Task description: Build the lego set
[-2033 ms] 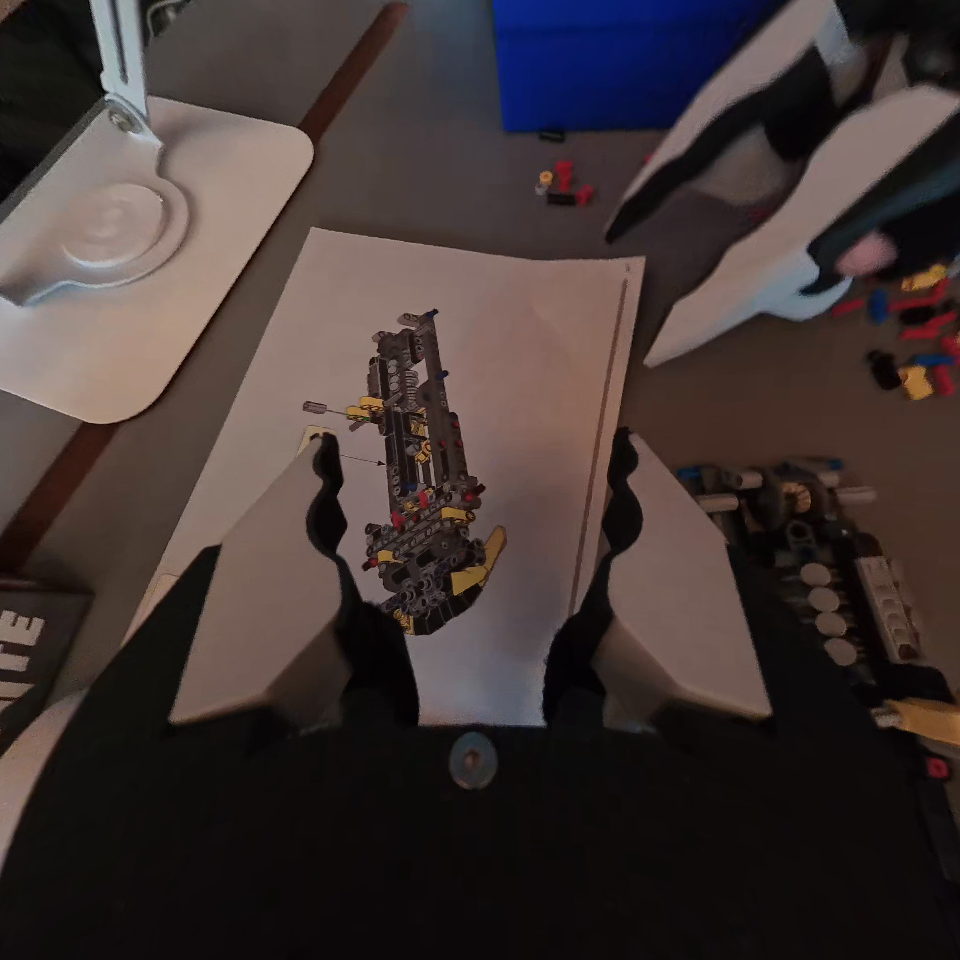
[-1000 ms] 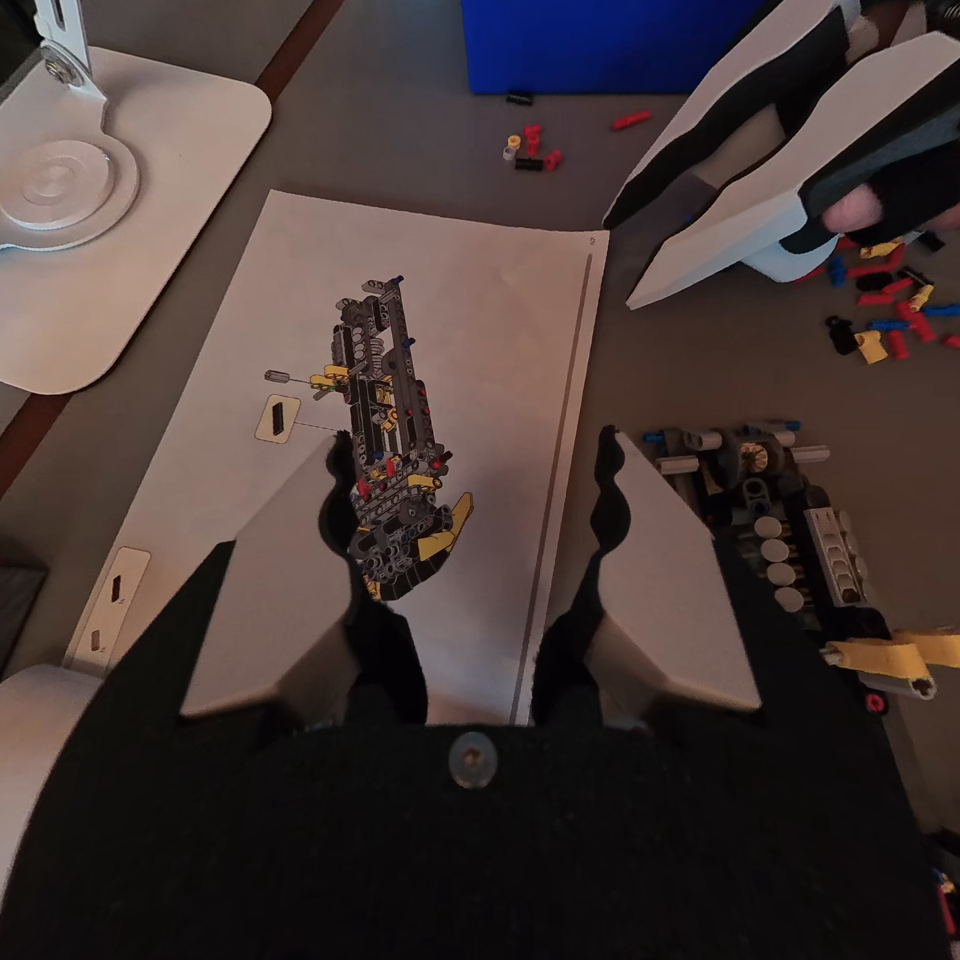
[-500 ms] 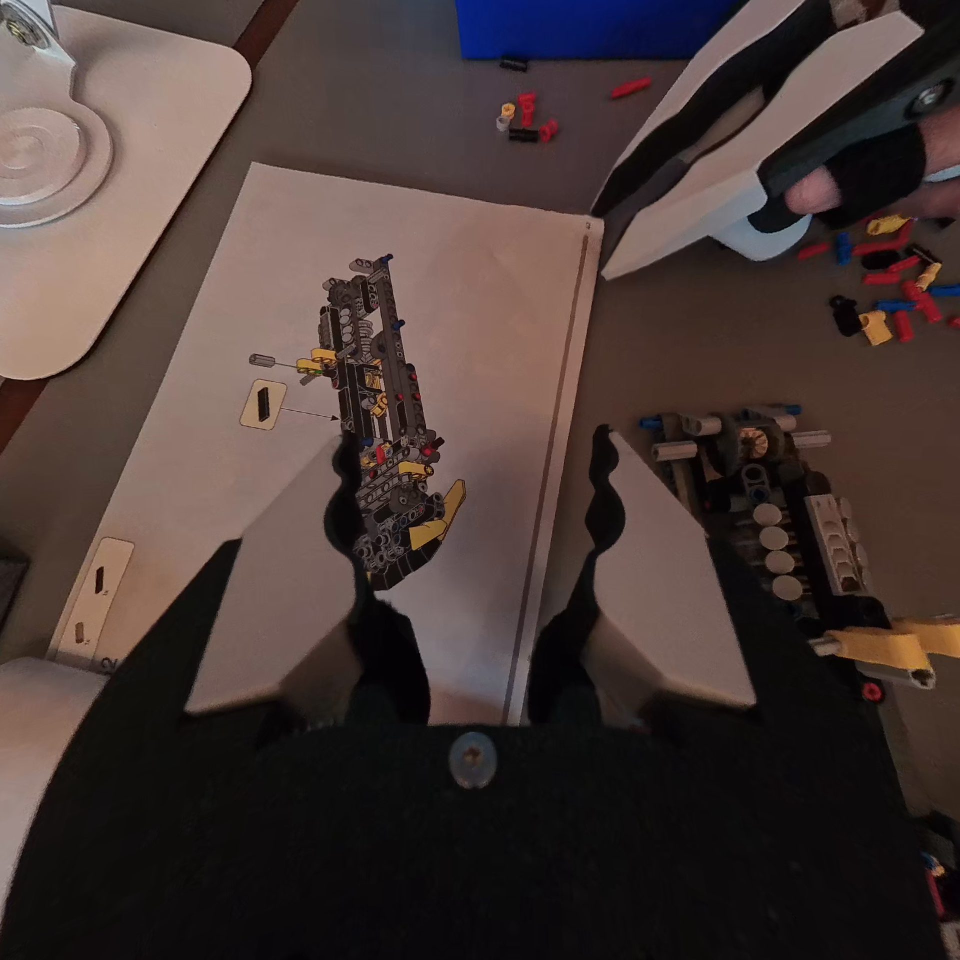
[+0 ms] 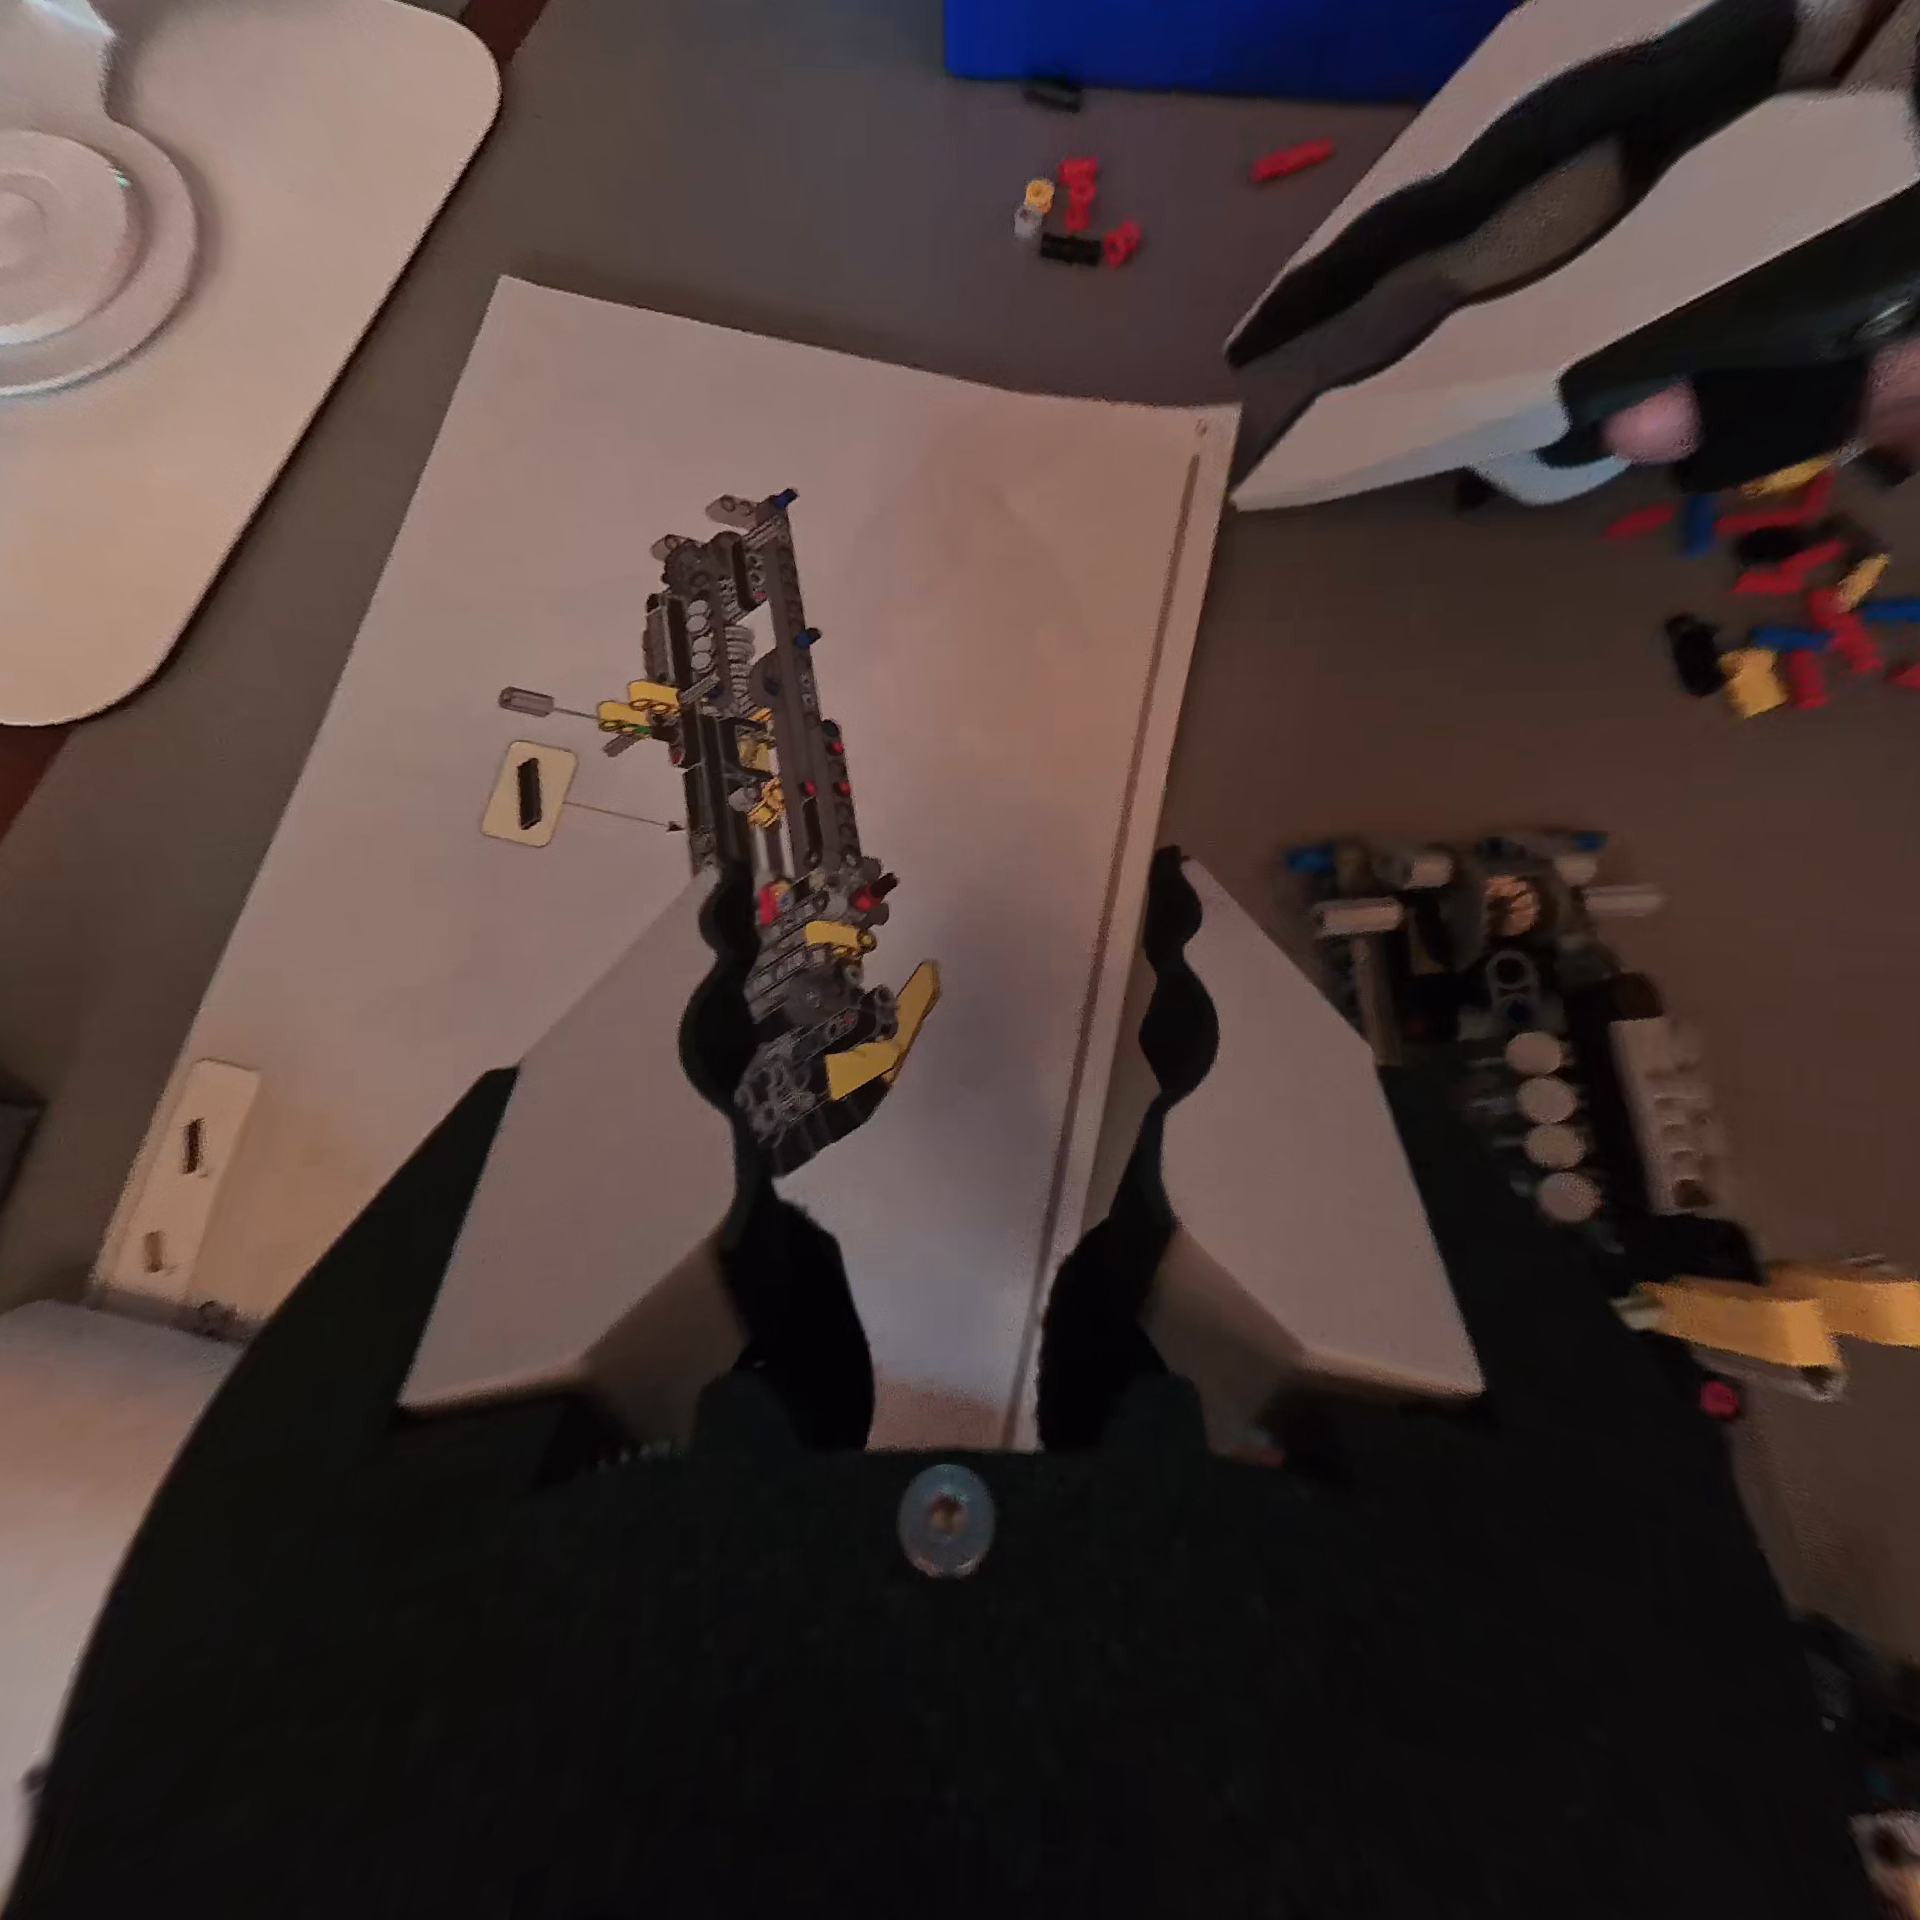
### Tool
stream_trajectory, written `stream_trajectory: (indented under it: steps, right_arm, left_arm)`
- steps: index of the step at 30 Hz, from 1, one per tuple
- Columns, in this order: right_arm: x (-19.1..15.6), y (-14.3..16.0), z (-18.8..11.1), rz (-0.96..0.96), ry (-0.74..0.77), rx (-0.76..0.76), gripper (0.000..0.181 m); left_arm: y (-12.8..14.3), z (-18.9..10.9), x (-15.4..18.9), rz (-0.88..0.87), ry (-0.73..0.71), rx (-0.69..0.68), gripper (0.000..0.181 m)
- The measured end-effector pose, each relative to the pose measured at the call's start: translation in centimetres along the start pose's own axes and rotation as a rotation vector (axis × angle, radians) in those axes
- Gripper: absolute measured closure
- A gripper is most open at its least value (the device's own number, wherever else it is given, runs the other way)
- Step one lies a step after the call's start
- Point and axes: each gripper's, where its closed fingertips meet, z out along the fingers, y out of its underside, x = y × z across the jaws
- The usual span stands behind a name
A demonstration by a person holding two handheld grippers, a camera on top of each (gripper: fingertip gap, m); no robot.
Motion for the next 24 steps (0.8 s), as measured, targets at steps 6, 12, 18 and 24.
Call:
stream_trajectory:
  steps: [6, 12, 18, 24]
  right_arm:
    - [-0.8, 0.4, 0.8, 0.050, -0.044, -0.031, 0.145]
    - [-0.3, -0.1, 0.3, 0.080, -0.042, 0.007, 0.155]
    - [-0.5, -0.2, 0.2, 0.058, -0.028, 0.013, 0.155]
    - [-0.6, -0.2, 0.5, 0.068, -0.037, 0.014, 0.155]
  left_arm:
    - [1.2, -0.1, 0.0, -0.001, -0.015, -0.020, 0.109]
    - [1.7, -0.3, -0.2, -0.027, -0.008, -0.021, 0.110]
    - [1.8, -0.3, 0.0, -0.014, -0.006, -0.027, 0.110]
    - [2.1, -0.1, 0.3, -0.017, 0.006, -0.039, 0.109]
